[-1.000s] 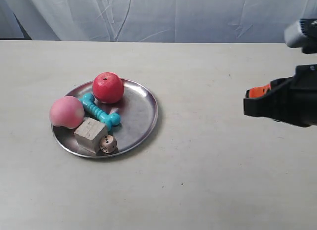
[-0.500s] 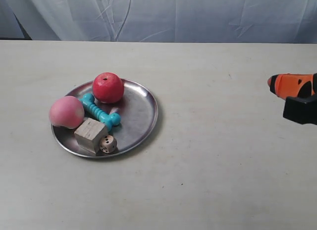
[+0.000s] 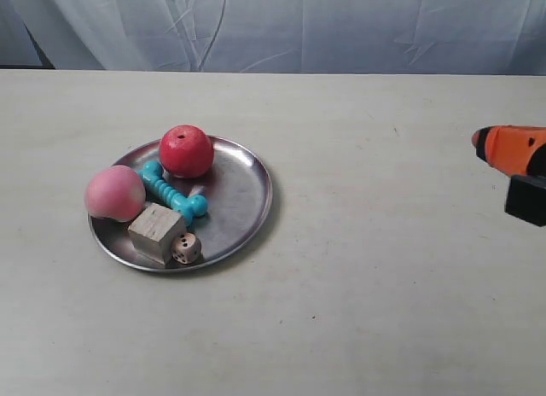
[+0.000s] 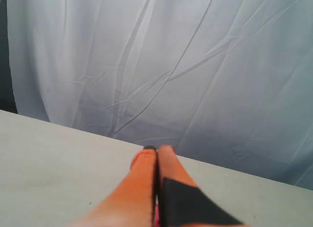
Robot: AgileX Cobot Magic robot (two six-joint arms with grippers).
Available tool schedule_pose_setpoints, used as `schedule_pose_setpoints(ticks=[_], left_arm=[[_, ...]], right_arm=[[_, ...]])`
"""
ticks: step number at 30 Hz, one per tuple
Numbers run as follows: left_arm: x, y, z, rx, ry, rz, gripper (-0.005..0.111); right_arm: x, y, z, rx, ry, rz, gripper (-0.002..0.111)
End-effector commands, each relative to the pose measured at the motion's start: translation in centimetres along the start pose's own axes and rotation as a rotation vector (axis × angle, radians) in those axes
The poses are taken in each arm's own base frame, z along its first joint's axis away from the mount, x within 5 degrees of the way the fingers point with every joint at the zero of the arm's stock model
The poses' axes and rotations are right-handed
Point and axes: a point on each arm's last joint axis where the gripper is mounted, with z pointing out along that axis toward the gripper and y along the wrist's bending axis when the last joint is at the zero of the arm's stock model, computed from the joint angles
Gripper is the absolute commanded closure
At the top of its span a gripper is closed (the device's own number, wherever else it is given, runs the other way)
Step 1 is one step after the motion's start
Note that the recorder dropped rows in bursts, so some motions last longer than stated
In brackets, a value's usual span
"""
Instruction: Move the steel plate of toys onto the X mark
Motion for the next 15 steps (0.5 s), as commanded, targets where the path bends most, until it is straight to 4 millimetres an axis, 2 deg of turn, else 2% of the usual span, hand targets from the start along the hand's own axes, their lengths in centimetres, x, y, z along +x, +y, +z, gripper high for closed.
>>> schedule_pose_setpoints(ticks=[1,7,9,10,15], left_arm=[[0.0,0.0,-0.1,-0.005,-0.013,-0.003,0.107],[0.0,0.1,-0.1,-0.005,-0.014,-0.001,0.107],[0.0,0.0,-0.1,-0.004,-0.015,-0.003,0.107],[0.0,0.0,-0.1,-0.004,-0.015,-0.005,0.107],[0.0,0.0,-0.1,-0.004,-0.015,-0.005,0.107]], right_arm=[[2.0,-1.3,-1.5,0.09,-0.097,-0.05,0.108],[8.9,-3.9,-1.8,0.244,-0.272,0.048,0.108],[10.3,-4.3,-2.1,0.265,-0.348,0.084,0.108],[10.9,-4.4,-2.2,0.275,-0.372,0.089,0.108],[11.0,-4.5,-3.2,0.345,-0.441,0.057,0.108]])
